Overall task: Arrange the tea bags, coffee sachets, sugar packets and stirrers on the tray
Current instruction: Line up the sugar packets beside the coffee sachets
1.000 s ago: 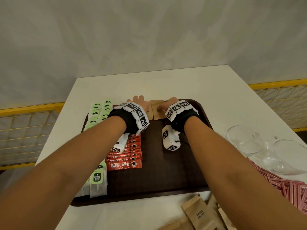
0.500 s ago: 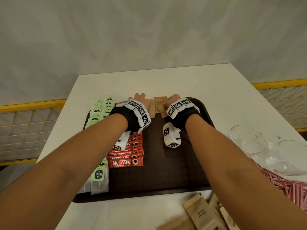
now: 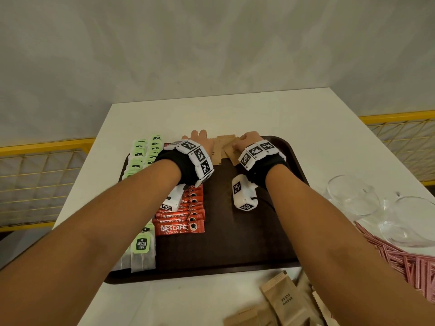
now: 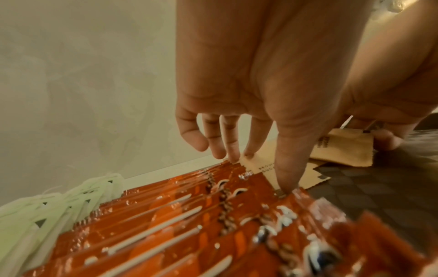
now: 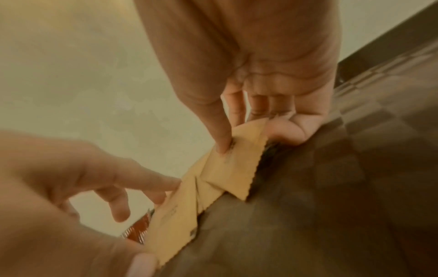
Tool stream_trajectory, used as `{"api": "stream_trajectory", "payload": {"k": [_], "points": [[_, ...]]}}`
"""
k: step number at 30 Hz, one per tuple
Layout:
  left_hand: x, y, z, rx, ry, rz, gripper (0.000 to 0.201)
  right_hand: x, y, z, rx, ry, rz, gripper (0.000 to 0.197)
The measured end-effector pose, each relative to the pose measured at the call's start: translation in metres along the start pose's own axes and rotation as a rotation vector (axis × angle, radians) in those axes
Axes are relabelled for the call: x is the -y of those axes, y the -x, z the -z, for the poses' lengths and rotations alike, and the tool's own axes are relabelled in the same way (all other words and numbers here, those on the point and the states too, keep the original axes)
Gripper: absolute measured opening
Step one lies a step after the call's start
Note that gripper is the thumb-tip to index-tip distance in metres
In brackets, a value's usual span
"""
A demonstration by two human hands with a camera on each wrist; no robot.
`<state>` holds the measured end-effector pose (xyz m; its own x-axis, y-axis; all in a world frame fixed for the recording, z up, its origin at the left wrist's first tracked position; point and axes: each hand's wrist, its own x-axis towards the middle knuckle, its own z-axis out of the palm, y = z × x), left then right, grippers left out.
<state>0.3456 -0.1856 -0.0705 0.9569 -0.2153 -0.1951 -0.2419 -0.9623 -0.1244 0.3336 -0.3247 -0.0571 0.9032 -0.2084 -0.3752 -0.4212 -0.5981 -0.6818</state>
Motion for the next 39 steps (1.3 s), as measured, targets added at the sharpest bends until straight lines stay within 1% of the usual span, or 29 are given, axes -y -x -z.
{"api": "stream_trajectory", "payload": {"k": [1, 2, 3, 4, 5, 6, 7, 10, 12, 16, 18, 20, 21, 22, 24, 26, 28, 30, 33, 35, 37, 39], "points": [[-0.001, 0.001, 0.001, -0.003, 0.004, -0.004, 0.025, -0.002, 0.001, 0.001, 0.0, -0.082, 0.014, 0.007], [0.0, 0.001, 0.001, 0.002, 0.001, -0.006, 0.026, -0.002, 0.005, 0.005, 0.018, -0.083, 0.01, 0.007], [0.001, 0.001, 0.001, 0.008, 0.009, -0.008, 0.026, -0.007, -0.002, 0.007, 0.022, -0.123, 0.022, 0.017], [0.002, 0.001, 0.002, 0.022, 0.022, -0.01, 0.027, -0.005, 0.003, 0.01, 0.037, -0.125, 0.023, 0.025], [0.003, 0.001, 0.003, 0.032, 0.033, -0.013, 0.028, -0.004, 0.002, 0.008, 0.056, -0.147, 0.029, 0.024], [0.004, 0.002, 0.004, 0.042, 0.04, -0.01, 0.03, -0.001, 0.007, 0.008, 0.076, -0.142, 0.03, 0.017], [0.004, 0.003, 0.005, 0.048, 0.041, -0.011, 0.029, -0.003, 0.002, 0.005, 0.062, -0.149, 0.027, 0.017], [0.001, 0.004, 0.006, 0.042, -0.026, -0.028, 0.025, -0.002, 0.004, 0.002, 0.033, -0.062, 0.022, 0.031], [0.0, 0.005, 0.006, 0.026, -0.069, -0.041, 0.028, -0.001, 0.007, 0.001, 0.007, -0.012, 0.037, 0.033], [0.0, 0.009, 0.013, 0.018, -0.049, -0.029, 0.035, -0.003, 0.009, 0.0, -0.044, 0.002, 0.058, 0.037], [-0.001, 0.015, 0.022, 0.011, -0.018, -0.023, 0.037, -0.005, 0.013, -0.001, -0.065, -0.012, 0.07, 0.032], [-0.001, 0.027, 0.035, -0.001, 0.032, -0.025, 0.041, -0.005, 0.019, 0.001, -0.094, -0.075, 0.09, 0.014], [-0.001, 0.036, 0.041, -0.007, 0.071, -0.024, 0.045, -0.005, 0.024, 0.003, -0.124, -0.114, 0.105, 0.016], [-0.002, 0.047, 0.049, -0.016, 0.124, -0.03, 0.048, -0.003, 0.034, 0.007, -0.144, -0.133, 0.123, 0.022], [-0.008, 0.075, 0.062, -0.015, 0.263, -0.08, 0.052, 0.001, 0.057, 0.014, -0.111, -0.143, 0.195, 0.022], [-0.013, 0.114, 0.071, 0.016, 0.414, -0.157, 0.052, 0.001, 0.092, 0.019, 0.012, -0.133, 0.271, 0.018], [-0.015, 0.158, 0.074, 0.031, 0.551, -0.219, 0.044, -0.007, 0.132, 0.025, 0.151, -0.129, 0.318, 0.014], [-0.013, 0.202, 0.069, 0.056, 0.663, -0.238, 0.04, -0.022, 0.175, 0.029, 0.252, -0.103, 0.354, 0.009], [-0.015, 0.254, 0.049, 0.176, 0.774, -0.269, 0.04, -0.052, 0.222, 0.031, 0.352, -0.017, 0.355, 0.015], [-0.021, 0.274, 0.031, 0.259, 0.735, -0.304, 0.045, -0.073, 0.24, 0.031, 0.341, 0.115, 0.324, 0.019], [-0.031, 0.286, 0.013, 0.309, 0.62, -0.329, 0.05, -0.093, 0.253, 0.031, 0.239, 0.254, 0.257, 0.025], [-0.043, 0.293, -0.001, 0.349, 0.53, -0.332, 0.059, -0.108, 0.264, 0.03, 0.123, 0.35, 0.149, 0.032]]}}
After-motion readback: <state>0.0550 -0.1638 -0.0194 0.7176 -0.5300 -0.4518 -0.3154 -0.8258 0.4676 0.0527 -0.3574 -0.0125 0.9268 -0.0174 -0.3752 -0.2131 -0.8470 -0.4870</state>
